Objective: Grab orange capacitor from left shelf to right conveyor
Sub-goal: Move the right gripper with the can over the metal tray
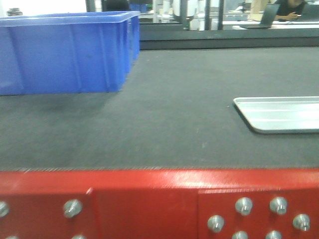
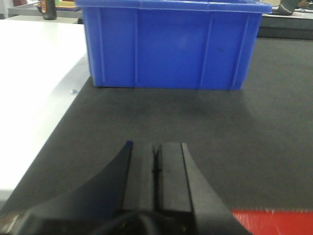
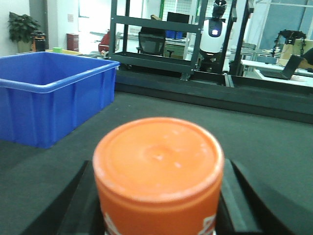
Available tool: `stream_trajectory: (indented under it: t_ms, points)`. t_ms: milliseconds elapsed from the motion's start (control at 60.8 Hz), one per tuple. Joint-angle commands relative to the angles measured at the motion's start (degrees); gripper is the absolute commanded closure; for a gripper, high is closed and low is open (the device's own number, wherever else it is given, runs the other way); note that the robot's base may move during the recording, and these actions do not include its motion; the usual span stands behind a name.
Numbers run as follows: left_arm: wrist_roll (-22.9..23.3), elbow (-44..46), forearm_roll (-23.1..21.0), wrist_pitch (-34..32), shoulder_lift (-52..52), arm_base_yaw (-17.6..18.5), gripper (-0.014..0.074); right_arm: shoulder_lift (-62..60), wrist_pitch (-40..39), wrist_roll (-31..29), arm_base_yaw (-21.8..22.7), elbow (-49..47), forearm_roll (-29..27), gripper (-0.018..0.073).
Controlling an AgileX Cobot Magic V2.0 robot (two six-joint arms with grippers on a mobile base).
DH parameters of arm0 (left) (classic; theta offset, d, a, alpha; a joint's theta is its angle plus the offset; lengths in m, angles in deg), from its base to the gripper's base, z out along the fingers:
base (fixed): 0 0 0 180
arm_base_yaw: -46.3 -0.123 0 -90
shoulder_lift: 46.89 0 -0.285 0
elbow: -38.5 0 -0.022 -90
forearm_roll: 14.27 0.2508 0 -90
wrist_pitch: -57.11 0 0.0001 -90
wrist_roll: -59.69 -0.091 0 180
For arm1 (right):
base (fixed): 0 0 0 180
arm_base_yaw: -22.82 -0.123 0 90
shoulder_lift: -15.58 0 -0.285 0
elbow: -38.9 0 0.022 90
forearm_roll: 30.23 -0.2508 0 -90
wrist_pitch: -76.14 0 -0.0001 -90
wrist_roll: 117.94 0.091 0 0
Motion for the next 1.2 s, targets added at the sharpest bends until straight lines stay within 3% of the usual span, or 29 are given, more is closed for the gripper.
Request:
stream_trajectory:
  t_ms: [0, 1184]
  points:
    - [0.1, 0.3, -0.2, -4.5, 0.7, -0.2, 0.0723, 0.8, -5.4, -0.4, 0.2, -1.5, 0.5, 0.0396]
    - [0.1, 0.3, -0.2, -4.5, 0.7, -0.2, 0.0723, 0.8, -5.9, -0.4, 0.2, -1.5, 0.5, 0.0396]
